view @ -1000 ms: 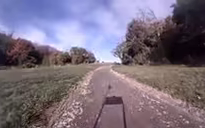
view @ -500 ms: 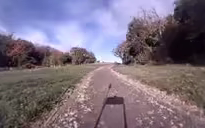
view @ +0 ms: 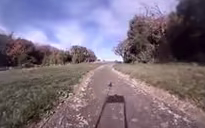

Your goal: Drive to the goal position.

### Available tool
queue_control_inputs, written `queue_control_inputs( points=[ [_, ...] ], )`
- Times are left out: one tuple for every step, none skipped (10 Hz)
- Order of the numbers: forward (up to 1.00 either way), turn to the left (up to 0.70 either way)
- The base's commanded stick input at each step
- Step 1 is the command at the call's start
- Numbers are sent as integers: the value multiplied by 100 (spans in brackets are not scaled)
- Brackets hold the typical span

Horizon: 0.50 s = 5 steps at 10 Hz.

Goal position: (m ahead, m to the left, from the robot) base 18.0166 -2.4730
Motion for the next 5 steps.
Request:
queue_control_inputs(
  points=[
    [70, 11],
    [70, 12],
    [70, 14],
    [70, 14],
    [70, 14]
  ],
)
